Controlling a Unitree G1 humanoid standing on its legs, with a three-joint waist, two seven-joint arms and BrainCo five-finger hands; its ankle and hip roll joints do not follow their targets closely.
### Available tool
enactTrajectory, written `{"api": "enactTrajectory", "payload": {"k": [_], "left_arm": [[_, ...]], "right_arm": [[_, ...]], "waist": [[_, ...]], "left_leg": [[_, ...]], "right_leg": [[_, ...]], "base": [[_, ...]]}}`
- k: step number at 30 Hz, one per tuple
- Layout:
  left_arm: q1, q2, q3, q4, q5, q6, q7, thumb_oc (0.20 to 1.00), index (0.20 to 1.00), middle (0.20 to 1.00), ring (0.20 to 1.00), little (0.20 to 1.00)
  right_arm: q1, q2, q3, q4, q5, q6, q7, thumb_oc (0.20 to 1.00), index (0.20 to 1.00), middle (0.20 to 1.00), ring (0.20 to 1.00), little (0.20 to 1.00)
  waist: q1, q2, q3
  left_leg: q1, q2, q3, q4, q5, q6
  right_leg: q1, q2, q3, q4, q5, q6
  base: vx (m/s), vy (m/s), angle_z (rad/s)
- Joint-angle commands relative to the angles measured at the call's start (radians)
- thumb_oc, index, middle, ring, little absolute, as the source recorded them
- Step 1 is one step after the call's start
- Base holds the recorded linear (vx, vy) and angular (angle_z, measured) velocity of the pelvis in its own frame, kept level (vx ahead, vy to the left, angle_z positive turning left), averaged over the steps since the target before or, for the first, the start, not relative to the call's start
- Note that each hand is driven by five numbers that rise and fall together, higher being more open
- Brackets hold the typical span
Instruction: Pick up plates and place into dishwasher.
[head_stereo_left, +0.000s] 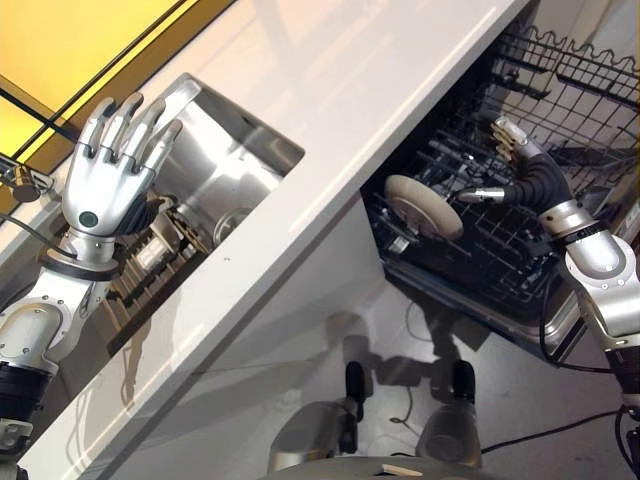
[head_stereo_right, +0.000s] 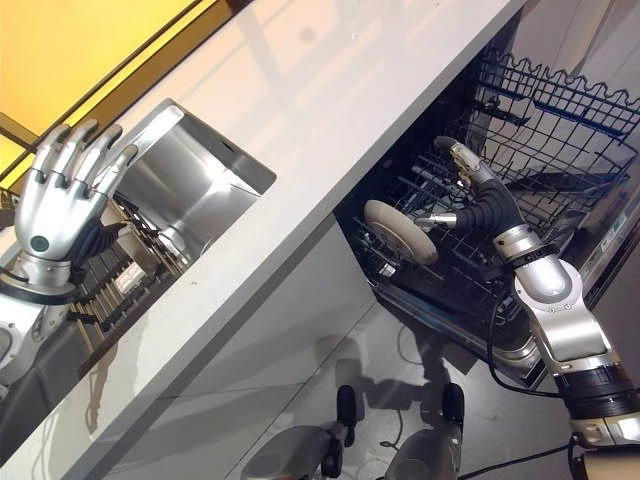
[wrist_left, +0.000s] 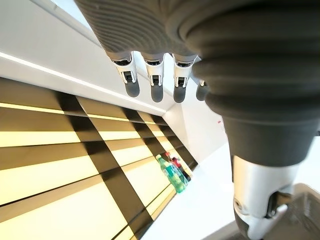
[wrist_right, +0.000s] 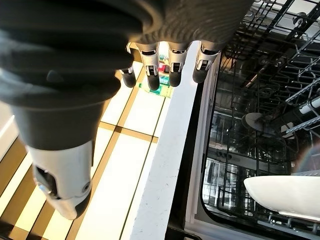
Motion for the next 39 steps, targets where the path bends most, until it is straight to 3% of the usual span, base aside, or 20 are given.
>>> {"api": "enactTrajectory", "payload": {"k": [1,7,21,27,31,36,37,39], "left_arm": [[0.022,0.088,-0.016,0.047,-0.016,0.035,-0.036,1.0,1.0,1.0,1.0,1.0],[0.063,0.097,-0.042,0.121,-0.052,0.094,-0.094,1.0,1.0,1.0,1.0,1.0],[0.159,0.095,0.028,0.214,-0.055,0.017,-0.071,1.0,1.0,1.0,1.0,1.0],[0.221,0.125,0.136,0.185,-0.078,-0.001,-0.091,1.0,1.0,1.0,1.0,1.0],[0.282,0.152,0.221,0.189,-0.101,-0.017,-0.061,1.0,1.0,1.0,1.0,1.0],[0.307,0.211,0.286,0.193,-0.106,-0.046,-0.058,1.0,1.0,1.0,1.0,1.0],[0.299,0.219,0.282,0.2,-0.104,-0.049,-0.054,1.0,1.0,1.0,1.0,1.0],[0.255,0.248,0.247,0.214,-0.124,-0.043,-0.043,1.0,1.0,1.0,1.0,1.0]], "right_arm": [[-0.02,-0.053,-0.028,-0.065,0.045,-0.033,0.007,1.0,1.0,1.0,1.0,1.0],[-0.007,-0.058,-0.035,-0.059,0.041,-0.032,0.018,1.0,1.0,1.0,1.0,1.0],[-0.031,-0.033,0.031,-0.023,0.017,-0.022,0.003,1.0,1.0,1.0,1.0,1.0],[0.0,-0.001,0.034,-0.051,0.016,-0.034,-0.009,1.0,1.0,1.0,1.0,1.0],[0.003,0.043,0.041,-0.069,0.017,-0.058,-0.014,1.0,1.0,1.0,1.0,1.0],[0.077,0.116,0.036,-0.125,0.016,-0.1,-0.039,1.0,1.0,1.0,1.0,1.0],[0.082,0.125,0.038,-0.13,0.015,-0.101,-0.047,1.0,1.0,1.0,1.0,1.0],[0.082,0.136,0.046,-0.13,0.021,-0.11,-0.07,1.0,1.0,1.0,1.0,1.0]], "waist": [[0.015,-0.018,-0.07],[0.015,-0.014,-0.072],[0.075,-0.016,-0.092],[0.114,-0.029,-0.112],[0.137,-0.048,-0.137],[0.146,-0.072,-0.172],[0.144,-0.078,-0.177],[0.133,-0.102,-0.196]], "left_leg": [[-0.032,0.012,-0.022,0.07,-0.066,-0.049],[-0.026,0.011,-0.015,0.064,-0.066,-0.051],[-0.038,0.017,-0.029,0.091,-0.062,-0.058],[-0.045,0.026,-0.055,0.084,-0.056,-0.053],[-0.019,0.032,-0.092,0.064,-0.058,-0.04],[0.027,0.019,-0.16,0.051,-0.048,0.002],[0.036,0.014,-0.17,0.048,-0.047,0.008],[0.049,-0.012,-0.195,0.051,-0.049,0.024]], "right_leg": [[-0.124,-0.094,0.03,0.206,-0.086,0.035],[-0.118,-0.098,0.029,0.198,-0.085,0.036],[-0.107,-0.11,-0.009,0.235,-0.102,0.04],[-0.101,-0.105,-0.025,0.26,-0.116,0.045],[-0.076,-0.087,-0.02,0.282,-0.131,0.036],[-0.094,-0.04,0.052,0.551,-0.089,0.007],[-0.096,-0.023,0.064,0.566,-0.084,-0.001],[-0.071,0.04,0.075,0.472,-0.094,-0.018]], "base": [[0.02,0.066,-0.05],[0.0,0.046,-0.01],[0.0,0.026,0.05],[-0.03,-0.042,0.03],[-0.05,-0.126,0.01],[-0.02,-0.187,0.17],[0.02,-0.263,0.37],[0.05,-0.3,0.39]]}}
